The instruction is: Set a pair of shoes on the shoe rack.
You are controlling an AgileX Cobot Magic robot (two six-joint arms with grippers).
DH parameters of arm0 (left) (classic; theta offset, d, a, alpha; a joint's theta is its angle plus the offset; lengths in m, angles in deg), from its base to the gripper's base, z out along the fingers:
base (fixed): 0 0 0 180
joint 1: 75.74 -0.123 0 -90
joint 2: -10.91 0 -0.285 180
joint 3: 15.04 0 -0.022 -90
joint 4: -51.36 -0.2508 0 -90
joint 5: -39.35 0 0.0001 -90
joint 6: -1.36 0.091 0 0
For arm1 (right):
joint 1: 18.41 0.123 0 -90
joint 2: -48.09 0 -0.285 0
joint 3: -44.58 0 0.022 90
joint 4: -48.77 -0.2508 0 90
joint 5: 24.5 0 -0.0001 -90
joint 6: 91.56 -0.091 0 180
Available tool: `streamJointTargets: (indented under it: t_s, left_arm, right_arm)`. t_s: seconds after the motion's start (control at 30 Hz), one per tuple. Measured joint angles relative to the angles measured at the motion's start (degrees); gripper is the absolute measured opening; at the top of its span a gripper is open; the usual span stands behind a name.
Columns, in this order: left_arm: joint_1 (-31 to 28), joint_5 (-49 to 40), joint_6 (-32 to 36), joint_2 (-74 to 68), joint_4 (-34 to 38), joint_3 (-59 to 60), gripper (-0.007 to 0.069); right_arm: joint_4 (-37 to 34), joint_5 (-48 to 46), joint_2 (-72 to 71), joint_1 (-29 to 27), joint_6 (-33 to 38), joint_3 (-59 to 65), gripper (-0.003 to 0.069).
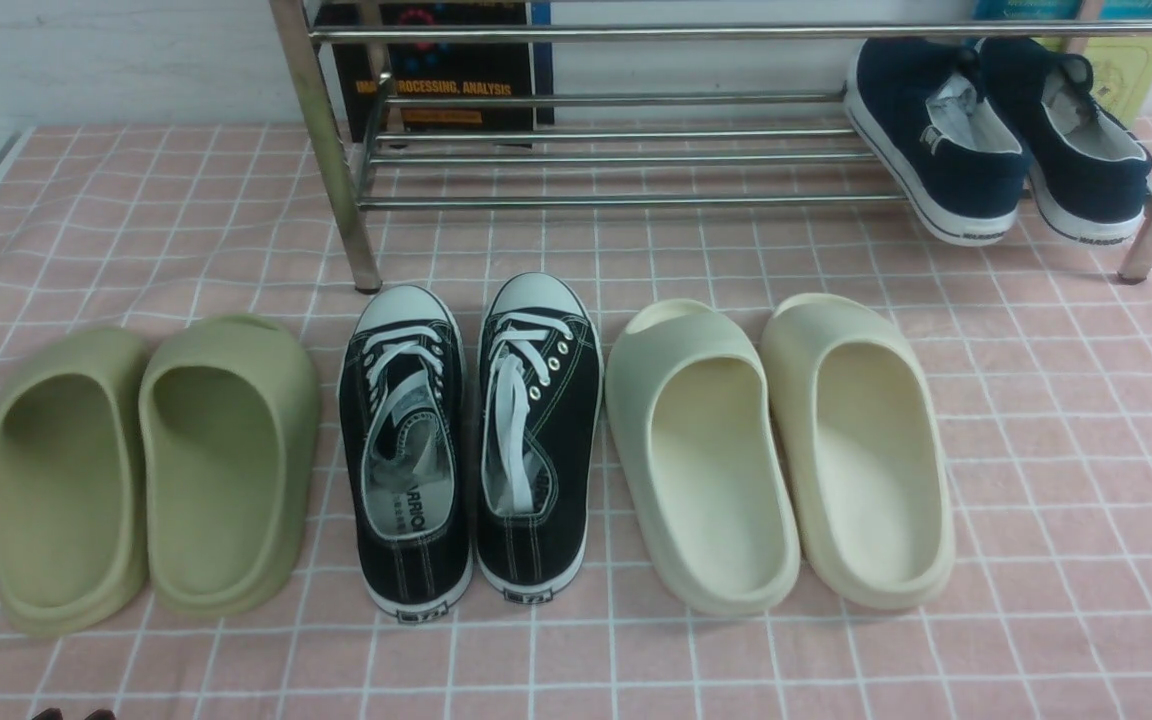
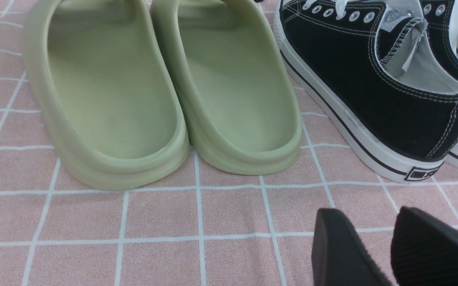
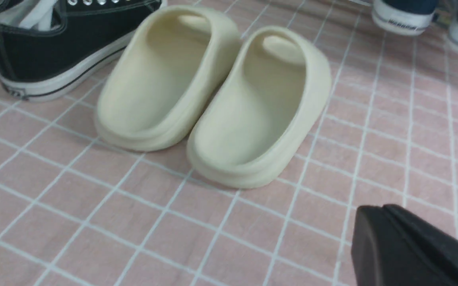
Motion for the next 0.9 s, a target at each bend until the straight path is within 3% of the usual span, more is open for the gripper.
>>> streamJointTargets:
  t_s: [0.3,0.5,0.67,0.9]
  left_arm:
    - [0.00,0.00,0.00,0.00,0.00,0.00,0.0239]
    - [0.00,0.00,0.00,0.00,0.32,0.00,0.0239]
    - [0.00,0.00,0.00,0.00,0.32,0.00,0.0239]
    - [0.00,0.00,0.00,0.00,0.00,0.00,0.0239]
  right_arm:
    - [-0.38,-4.31,-0.97,0.00,-0.09,1.56,-0.0004]
    - [-0.59,-4.24,-10.31,-5.54,-0.09,3.12,-0.0001]
    - [-1.71,0.86,-10.83,-9.13,-0.09,6.56,0.0000]
    - [-1.74,6.99,-10.83,-9.18,-0.09,12.81,0.0008]
